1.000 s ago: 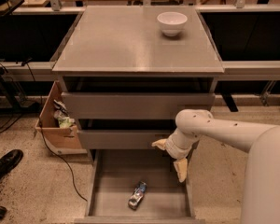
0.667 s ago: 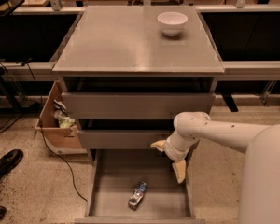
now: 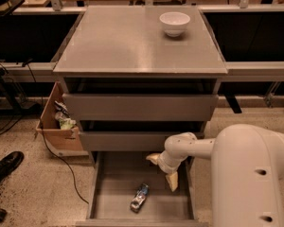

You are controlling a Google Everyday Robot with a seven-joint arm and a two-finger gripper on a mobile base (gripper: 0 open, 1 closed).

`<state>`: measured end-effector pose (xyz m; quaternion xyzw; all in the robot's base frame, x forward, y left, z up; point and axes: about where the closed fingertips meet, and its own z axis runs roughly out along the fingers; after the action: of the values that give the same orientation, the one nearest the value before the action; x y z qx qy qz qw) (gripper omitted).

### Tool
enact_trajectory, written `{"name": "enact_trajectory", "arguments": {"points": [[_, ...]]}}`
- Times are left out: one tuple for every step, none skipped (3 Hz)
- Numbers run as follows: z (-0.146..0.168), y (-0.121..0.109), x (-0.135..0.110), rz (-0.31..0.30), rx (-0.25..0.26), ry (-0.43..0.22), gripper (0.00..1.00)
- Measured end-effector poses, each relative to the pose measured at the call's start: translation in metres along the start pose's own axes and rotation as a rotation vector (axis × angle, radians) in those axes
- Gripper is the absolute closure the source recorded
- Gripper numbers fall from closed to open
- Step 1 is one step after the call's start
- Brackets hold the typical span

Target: Pick redbull can from bottom drawer and place on counter

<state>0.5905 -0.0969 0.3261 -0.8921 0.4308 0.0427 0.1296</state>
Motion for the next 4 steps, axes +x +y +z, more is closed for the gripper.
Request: {"name": "enact_trajectory", "arguments": {"points": [[0.055, -0.002, 0.017, -0.031, 0.009, 0.024, 0.0], [0.125, 0.004, 0.035, -0.043, -0.04, 0.02, 0.0], [0.16, 0.012, 0.043, -0.035, -0.075, 0.007, 0.0], [0.204, 0.015, 0.039, -0.016, -0.122, -0.029, 0.0]]}}
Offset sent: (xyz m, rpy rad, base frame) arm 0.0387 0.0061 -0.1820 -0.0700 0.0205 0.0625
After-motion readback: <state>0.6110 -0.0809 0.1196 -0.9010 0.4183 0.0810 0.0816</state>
